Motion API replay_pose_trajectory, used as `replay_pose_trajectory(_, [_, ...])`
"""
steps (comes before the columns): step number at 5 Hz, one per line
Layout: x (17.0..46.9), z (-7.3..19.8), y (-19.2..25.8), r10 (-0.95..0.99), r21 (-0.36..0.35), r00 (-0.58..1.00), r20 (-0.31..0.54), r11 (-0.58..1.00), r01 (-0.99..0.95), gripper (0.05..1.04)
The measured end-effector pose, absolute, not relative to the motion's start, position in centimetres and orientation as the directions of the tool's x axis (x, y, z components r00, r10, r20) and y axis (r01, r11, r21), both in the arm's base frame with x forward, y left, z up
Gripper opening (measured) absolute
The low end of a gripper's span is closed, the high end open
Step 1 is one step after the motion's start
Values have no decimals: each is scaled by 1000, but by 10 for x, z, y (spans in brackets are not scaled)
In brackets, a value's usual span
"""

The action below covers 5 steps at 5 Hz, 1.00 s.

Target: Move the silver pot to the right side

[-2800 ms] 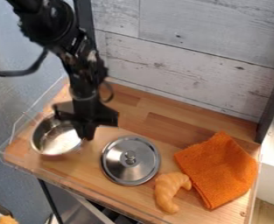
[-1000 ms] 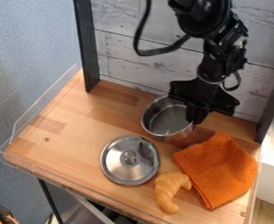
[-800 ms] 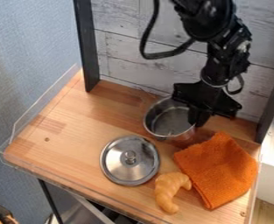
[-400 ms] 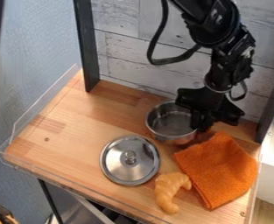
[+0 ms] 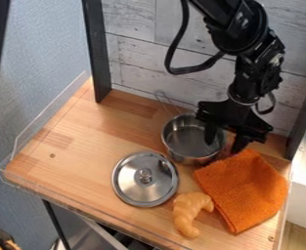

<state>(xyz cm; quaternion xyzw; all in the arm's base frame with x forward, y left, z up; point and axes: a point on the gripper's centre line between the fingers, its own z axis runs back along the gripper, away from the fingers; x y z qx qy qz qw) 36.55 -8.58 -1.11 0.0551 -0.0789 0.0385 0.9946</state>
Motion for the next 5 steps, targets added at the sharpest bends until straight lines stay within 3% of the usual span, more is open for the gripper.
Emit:
replay_pose_trajectory(1, [365, -13, -79, 82, 104, 984, 156, 990, -99, 1006])
replay_pose_trajectory(2, [362, -9, -76, 87, 77, 986, 140, 992, -99, 1001])
replay_pose_trajectory(4, [353, 48, -66, 88, 16, 972, 216, 996, -93, 1000])
replay_pose_trajectory(5, [345, 59, -62, 68, 22, 974, 214, 997, -75, 1000])
